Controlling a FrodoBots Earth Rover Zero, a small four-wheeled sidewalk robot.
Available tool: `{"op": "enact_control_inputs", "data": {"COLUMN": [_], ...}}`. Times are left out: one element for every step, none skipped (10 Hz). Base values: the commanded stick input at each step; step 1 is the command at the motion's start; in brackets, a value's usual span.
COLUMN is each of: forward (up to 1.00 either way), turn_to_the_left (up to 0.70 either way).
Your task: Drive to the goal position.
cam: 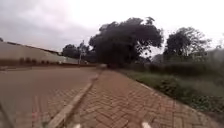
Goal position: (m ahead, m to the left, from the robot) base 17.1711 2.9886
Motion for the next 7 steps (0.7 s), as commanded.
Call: {"op": "enact_control_inputs", "data": {"forward": [0.70,0.70,0.70,0.70,0.70,0.70,0.70], "turn_to_the_left": [0.16,0.10,0.03,0.10,0.11,0.12,0.10]}}
